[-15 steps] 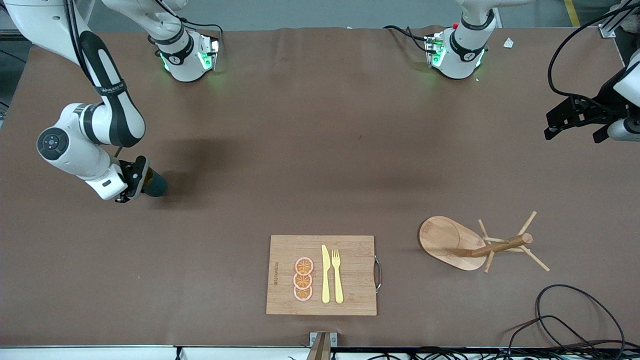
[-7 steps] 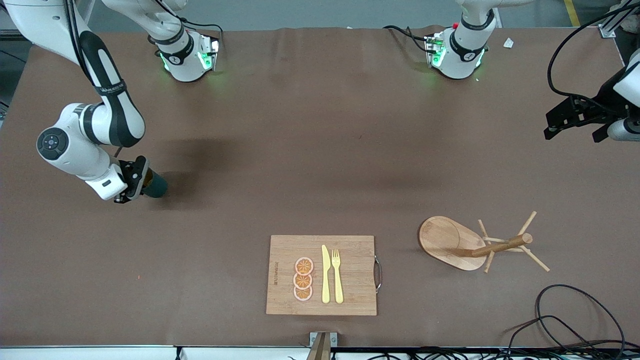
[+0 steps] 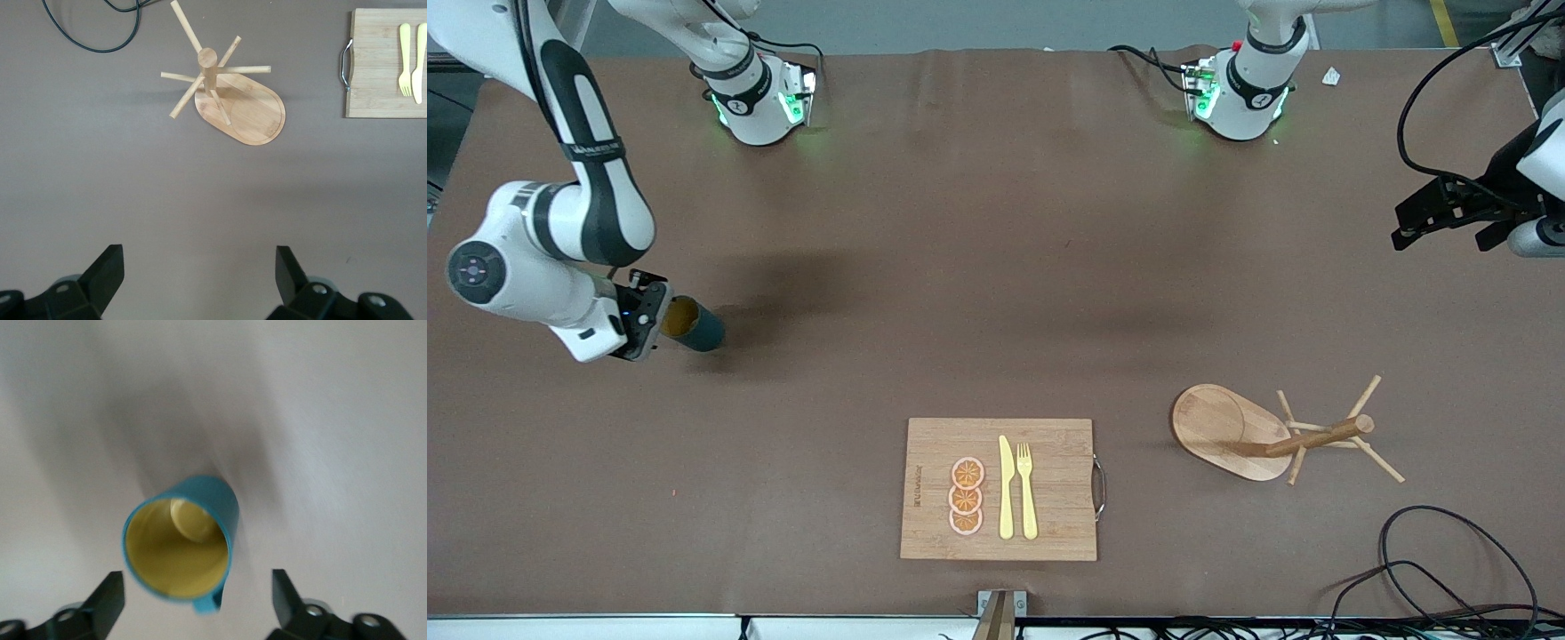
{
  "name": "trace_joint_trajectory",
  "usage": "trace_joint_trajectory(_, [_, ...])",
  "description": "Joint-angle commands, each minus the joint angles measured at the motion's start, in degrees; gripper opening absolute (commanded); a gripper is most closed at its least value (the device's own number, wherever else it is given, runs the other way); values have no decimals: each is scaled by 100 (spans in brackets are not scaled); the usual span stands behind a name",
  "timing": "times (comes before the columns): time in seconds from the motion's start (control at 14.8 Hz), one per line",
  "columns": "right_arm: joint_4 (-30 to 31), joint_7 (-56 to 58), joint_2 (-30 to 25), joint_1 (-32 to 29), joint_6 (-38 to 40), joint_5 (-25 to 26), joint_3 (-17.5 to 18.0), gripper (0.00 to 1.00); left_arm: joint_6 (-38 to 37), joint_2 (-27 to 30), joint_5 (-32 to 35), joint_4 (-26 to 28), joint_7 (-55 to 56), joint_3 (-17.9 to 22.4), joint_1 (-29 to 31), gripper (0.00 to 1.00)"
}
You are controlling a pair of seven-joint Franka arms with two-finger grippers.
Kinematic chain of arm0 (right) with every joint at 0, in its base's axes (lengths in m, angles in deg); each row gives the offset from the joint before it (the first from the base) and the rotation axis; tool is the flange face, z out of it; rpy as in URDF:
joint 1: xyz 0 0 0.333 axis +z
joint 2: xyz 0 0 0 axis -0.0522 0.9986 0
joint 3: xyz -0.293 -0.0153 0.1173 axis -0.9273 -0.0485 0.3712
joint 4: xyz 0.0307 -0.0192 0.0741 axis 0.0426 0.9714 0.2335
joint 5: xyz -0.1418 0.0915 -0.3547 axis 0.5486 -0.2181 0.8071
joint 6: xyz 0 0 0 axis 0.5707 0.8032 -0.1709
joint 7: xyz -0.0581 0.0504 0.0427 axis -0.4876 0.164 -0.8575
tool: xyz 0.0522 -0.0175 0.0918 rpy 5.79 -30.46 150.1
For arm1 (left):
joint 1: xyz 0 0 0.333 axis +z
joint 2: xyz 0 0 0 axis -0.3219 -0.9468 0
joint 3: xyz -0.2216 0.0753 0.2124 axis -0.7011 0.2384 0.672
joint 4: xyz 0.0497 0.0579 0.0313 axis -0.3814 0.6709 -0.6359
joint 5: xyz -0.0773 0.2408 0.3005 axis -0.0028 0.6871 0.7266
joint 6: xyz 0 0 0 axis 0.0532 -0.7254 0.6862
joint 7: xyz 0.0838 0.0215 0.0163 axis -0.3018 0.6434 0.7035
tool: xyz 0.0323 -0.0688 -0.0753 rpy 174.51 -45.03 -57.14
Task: Transfer cup from left to right arm and place
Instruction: 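Lower the mug onto the table and open the right gripper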
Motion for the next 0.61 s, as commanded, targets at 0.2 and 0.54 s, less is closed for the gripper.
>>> trace_joint_trajectory(0.2, [-825,-2127,-457,-261,1482,20,67,100,-122,-65,75,-166,11,-18,21,100])
trace_joint_trajectory(0.54, [-1520,-3183,-563,-226,2063,11,102,100,-122,-65,84,-166,-24,-18,21,100])
